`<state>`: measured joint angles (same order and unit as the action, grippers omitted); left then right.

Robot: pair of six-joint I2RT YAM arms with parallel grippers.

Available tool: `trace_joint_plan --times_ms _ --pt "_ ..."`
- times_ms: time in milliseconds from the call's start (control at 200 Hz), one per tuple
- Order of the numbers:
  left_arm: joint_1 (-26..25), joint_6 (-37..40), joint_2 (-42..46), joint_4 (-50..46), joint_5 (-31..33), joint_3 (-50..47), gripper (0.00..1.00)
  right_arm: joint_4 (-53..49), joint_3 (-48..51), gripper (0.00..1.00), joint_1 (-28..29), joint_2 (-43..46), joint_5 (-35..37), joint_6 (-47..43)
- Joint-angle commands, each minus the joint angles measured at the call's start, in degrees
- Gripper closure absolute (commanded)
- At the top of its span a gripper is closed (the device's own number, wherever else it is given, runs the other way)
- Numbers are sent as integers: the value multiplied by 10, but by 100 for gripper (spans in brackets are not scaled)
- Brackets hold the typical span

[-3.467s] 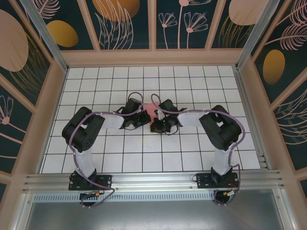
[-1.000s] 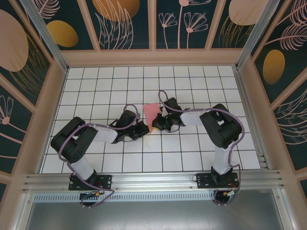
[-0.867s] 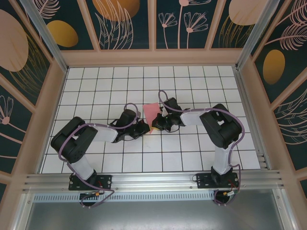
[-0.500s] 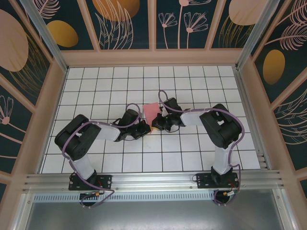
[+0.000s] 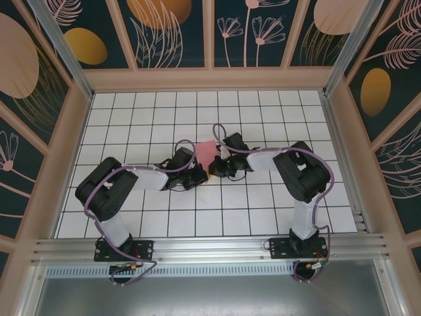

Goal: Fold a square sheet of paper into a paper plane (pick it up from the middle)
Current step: Third fold the triangle at the center of the table.

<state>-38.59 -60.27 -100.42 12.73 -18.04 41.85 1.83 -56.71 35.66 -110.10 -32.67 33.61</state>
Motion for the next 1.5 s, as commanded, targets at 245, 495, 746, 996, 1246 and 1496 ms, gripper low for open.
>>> trace_joint_plan --times_ms 245,495,746,996,1246,1496 --pt "-5 25 -30 -149 87 -1 100 -37 -64 100 -40 -54 14 -101" --pt "-5 25 -27 -155 92 -5 100 -49 -94 100 -72 -75 13 -109" --pt "-5 28 -27 -157 91 -4 100 -55 -114 100 -93 -80 19 -115" --pt "-5 32 -22 -155 87 -4 100 -65 -134 100 -105 -89 32 -114" --pt "-5 51 -3 -152 82 2 100 -81 -137 100 -108 -53 83 -70" --pt "-5 98 59 -166 69 25 96 -31 -49 80 -102 63 90 23"
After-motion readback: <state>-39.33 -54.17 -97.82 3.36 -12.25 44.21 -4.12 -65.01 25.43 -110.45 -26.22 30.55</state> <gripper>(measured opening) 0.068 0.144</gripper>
